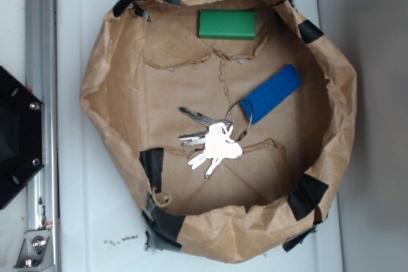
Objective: Grab the silver keys.
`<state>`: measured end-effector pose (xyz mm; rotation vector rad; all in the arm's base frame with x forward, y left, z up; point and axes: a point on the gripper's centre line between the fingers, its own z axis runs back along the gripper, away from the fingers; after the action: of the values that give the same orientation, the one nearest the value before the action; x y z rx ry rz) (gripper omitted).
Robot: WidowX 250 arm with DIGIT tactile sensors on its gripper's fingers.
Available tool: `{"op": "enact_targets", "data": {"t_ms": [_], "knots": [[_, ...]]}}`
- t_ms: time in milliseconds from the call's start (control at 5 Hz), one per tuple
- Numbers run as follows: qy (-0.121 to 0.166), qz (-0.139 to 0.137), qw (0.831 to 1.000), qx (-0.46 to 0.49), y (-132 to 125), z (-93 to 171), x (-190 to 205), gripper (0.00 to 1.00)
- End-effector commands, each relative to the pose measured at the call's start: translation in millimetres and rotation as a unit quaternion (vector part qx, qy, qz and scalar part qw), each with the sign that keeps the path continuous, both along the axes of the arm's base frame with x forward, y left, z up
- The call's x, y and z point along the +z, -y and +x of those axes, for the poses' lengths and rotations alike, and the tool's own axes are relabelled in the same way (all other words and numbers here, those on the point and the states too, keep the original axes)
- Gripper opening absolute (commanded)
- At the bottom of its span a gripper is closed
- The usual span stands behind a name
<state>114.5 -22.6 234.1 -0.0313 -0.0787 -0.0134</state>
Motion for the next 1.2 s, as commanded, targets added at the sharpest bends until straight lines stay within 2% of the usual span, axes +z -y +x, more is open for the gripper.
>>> {"op": "enact_targets", "data": {"t_ms": [0, 200, 400, 600, 800, 1000], "knots": [[0.000, 0.000, 1.000, 0.000, 0, 0, 0, 1.00], [-0.028, 0.083, 0.989, 0.117, 40, 50, -41, 1.00], [-0.048, 0.114, 0.975, 0.185, 43, 103, -81, 1.00], [-0.026, 0.113, 0.965, 0.233, 27, 123, -92, 1.00], [0.013, 0.058, 0.967, 0.249, -3, 123, -83, 1.00], [0.010, -0.031, 0.975, 0.220, -29, 116, -69, 1.00]]}}
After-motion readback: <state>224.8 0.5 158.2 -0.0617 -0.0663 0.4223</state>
